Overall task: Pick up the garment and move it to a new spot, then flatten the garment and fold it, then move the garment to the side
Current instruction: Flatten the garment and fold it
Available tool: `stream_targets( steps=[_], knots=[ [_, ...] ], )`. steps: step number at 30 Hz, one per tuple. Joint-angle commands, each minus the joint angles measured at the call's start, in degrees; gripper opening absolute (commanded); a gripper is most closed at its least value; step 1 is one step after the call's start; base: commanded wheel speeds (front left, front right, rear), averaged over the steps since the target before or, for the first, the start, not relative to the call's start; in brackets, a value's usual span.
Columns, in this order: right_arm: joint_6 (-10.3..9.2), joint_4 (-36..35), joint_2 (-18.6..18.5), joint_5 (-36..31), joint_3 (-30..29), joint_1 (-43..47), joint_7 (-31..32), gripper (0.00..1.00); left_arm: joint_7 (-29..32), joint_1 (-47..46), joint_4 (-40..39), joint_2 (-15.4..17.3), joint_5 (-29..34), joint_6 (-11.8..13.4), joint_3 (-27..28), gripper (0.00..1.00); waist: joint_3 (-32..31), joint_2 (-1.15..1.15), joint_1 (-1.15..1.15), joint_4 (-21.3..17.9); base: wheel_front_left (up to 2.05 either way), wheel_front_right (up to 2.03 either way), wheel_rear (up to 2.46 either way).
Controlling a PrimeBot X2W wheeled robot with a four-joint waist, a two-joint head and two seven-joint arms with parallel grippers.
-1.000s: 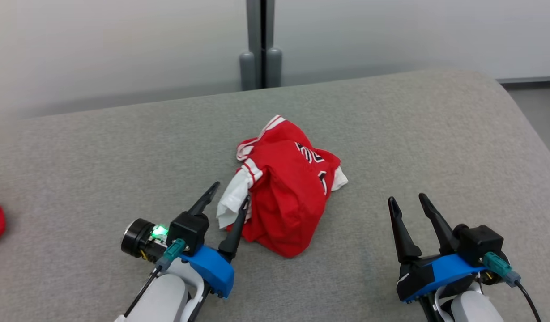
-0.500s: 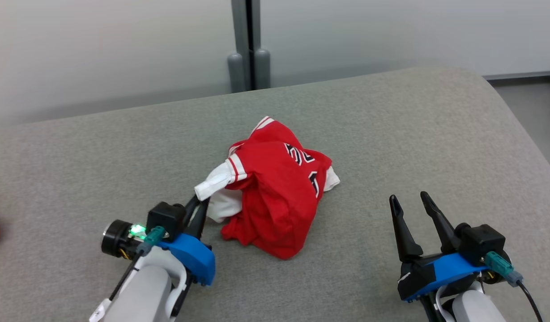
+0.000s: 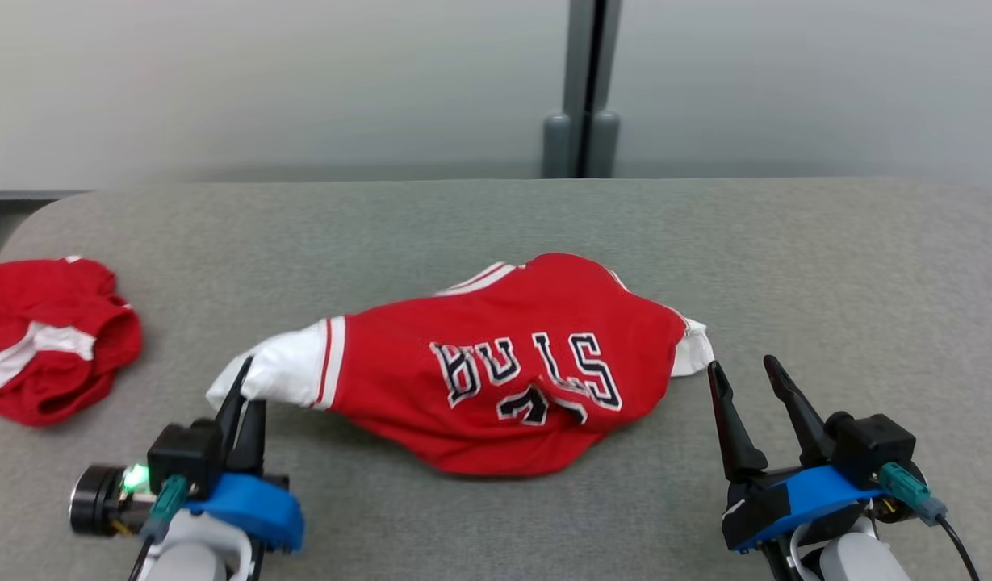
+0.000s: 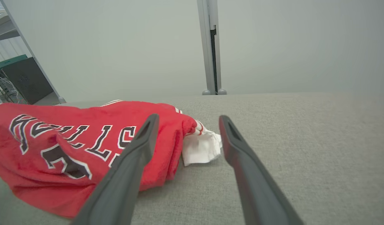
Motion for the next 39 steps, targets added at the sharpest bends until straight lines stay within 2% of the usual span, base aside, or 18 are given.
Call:
stream_targets(
  steps=[1, 8, 11, 12, 13, 20, 26, 32, 39],
  knots=[
    [0.02, 0.04, -0.13, -0.07, -0.15, 0.09, -0.22, 1.0, -0.25, 1.54, -0.65, 0.35, -0.27, 0.53, 0.46, 0.0, 0.66, 0.0, 0.0, 1.25, 0.0, 0.0, 0.0],
    [0.01, 0.34, -0.15, 0.35, 0.41, -0.13, -0.23, 1.0, -0.25, 10.84, -2.77, 0.52, -2.36, 2.81, 4.35, 0.0, 0.76, 0.0, 0.0, 4.65, 0.0, 0.0, 0.0],
    [0.02, 0.38, -0.15, 0.33, 0.48, -0.01, -0.23, 1.0, -0.26, 13.59, -2.1, -0.07, -3.4, 2.88, 5.26, 0.0, 0.79, 0.0, 0.0, 5.35, 0.0, 0.0, 0.0],
    [0.01, 0.47, -0.15, 0.29, 0.41, 0.04, -0.22, 1.0, -0.27, 13.9, -2.12, -0.45, -3.69, 2.9, 5.78, 0.37, 0.8, 0.0, 0.0, 5.56, 0.0, 0.0, 0.0],
    [0.02, 0.51, -0.14, 0.21, 0.35, 0.09, -0.23, 1.0, -0.26, 14.41, -1.8, -0.69, -3.76, 2.98, 6.12, 1.0, 0.79, 0.0, 0.0, 5.79, 0.0, 0.0, 0.0],
    [0.01, 0.89, -0.15, -0.13, 0.19, 0.19, -0.23, 1.0, -0.27, 16.23, -1.8, -0.49, -3.69, 3.82, 11.16, 1.0, 0.4, 0.0, 0.0, 6.3, 0.0, 0.0, 0.0],
    [0.01, 0.85, -0.16, -0.17, 0.03, 0.04, -0.23, 1.0, -0.27, 16.92, -8.92, -1.71, -2.2, 4.76, 16.82, 1.0, 0.16, 0.0, 0.0, 5.81, 0.0, 0.0, 0.0],
    [0.02, 1.15, -0.14, 0.25, 0.26, 0.73, -0.23, 1.0, -0.22, 17.0, -17.49, -5.55, 0.89, 1.82, 19.51, 1.0, -0.08, 0.0, 0.0, 5.14, 0.0, 0.0, 0.0],
    [0.02, 2.4, -0.14, 1.2, 1.09, 0.66, -0.22, 1.0, -0.22, 15.03, -20.96, -9.17, 3.48, -2.97, 21.27, 1.0, 0.11, 0.0, 0.0, 4.11, 0.0, 0.0, 0.0]
  ],
)
